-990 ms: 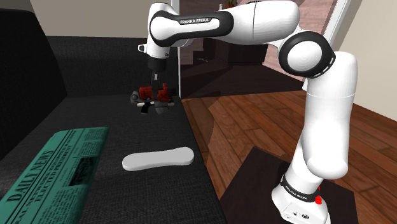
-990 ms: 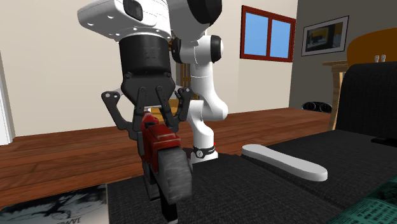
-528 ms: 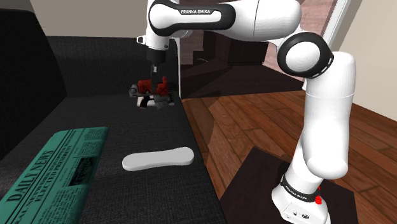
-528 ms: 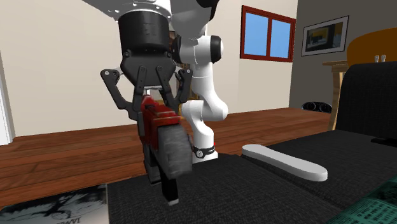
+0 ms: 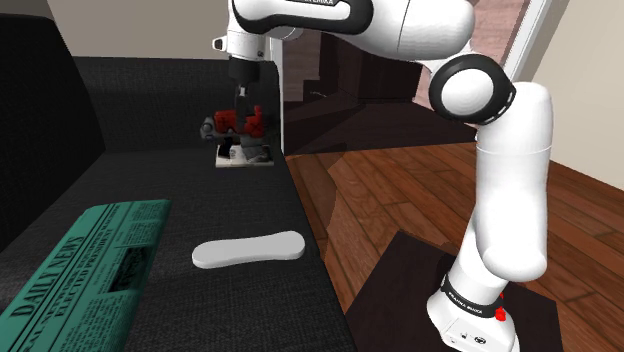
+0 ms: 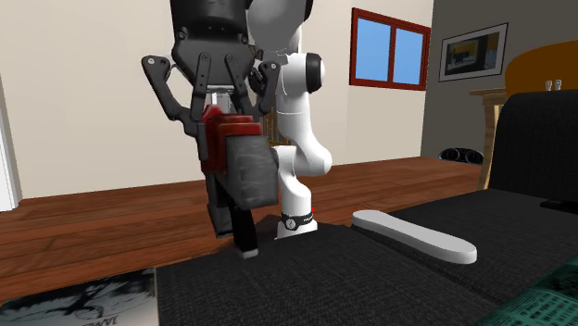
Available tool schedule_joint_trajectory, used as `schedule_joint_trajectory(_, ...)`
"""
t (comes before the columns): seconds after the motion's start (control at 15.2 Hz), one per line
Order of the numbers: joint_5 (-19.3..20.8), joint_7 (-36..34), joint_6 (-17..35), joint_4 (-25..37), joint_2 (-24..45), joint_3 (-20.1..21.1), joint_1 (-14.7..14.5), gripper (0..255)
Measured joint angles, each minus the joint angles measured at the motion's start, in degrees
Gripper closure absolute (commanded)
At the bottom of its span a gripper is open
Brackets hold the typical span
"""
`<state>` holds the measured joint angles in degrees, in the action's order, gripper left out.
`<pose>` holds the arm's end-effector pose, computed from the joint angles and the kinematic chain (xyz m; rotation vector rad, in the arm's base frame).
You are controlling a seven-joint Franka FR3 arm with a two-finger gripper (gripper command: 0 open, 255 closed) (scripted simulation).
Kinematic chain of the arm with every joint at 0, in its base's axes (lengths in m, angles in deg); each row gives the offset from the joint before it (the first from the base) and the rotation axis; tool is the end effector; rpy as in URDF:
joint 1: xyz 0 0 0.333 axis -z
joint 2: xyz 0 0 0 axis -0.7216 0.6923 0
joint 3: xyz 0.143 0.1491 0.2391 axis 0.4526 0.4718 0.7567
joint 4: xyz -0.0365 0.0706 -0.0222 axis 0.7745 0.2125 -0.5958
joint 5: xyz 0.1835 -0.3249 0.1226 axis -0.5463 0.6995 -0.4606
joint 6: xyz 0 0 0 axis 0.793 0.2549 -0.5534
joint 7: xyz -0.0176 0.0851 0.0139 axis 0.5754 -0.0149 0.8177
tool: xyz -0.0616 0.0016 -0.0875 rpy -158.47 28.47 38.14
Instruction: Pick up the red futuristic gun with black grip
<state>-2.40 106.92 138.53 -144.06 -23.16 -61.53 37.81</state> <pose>0.6363 0.1437 0.6144 -2.7774 -1.2162 -0.1931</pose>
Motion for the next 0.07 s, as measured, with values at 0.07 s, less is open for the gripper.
schedule_joint_trajectory(0.07, 0.0, -0.1, -0.7, 1.1, 0.4, 0.0, 0.0, 255)
